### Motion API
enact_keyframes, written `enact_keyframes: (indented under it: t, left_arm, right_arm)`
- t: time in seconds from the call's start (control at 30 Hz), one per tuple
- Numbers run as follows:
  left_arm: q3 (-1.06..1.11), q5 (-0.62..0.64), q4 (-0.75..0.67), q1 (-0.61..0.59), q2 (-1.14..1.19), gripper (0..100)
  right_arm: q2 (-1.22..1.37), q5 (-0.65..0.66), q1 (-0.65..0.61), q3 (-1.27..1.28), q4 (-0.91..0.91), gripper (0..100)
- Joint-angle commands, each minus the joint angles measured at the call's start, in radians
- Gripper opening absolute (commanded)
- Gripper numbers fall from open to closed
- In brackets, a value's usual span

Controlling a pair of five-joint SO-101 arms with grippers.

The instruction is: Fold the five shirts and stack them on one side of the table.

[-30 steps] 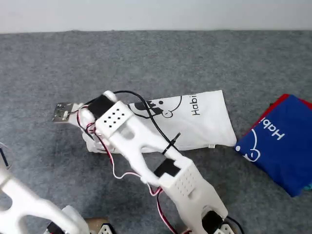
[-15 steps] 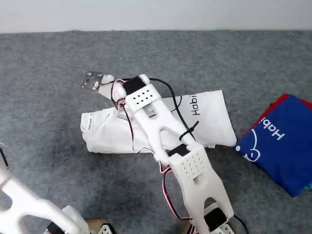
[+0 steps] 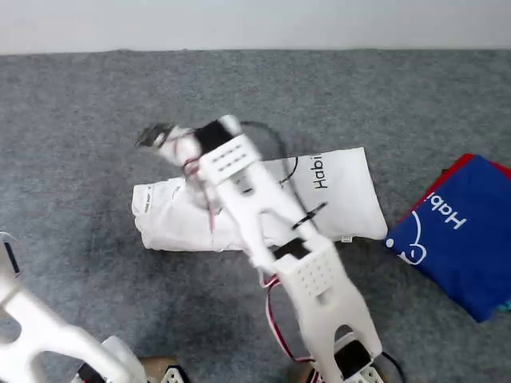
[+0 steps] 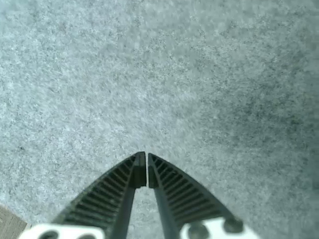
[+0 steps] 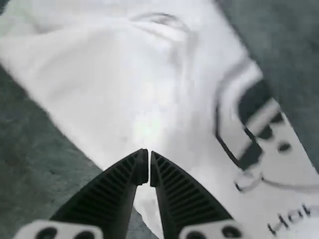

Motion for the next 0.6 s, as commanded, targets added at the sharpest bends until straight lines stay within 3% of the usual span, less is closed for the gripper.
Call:
enact_keyframes:
  t: [0.0,0.2,0.4,0.57]
  left_arm:
    - [-0.068,-0.009,0.034,0.008,-0.029,1]
    - [-0.120,-0.068,0.072,0.008,-0.029,1]
    - [-0.168,-0.103,0.074,0.008,-0.029,1]
    - [-0.189,-0.123,0.074,0.044,-0.029,1]
  right_arm:
    - [-0.130,-0.072,0.119,0.000,0.044,1.1]
    - [-0.197,-0.081,0.331,0.112,0.042,3.2]
    - [-0.153,-0.127,0.542,0.144,0.030,24.6]
    - [-0.074,-0.241,0.641,0.144,-0.070,27.3]
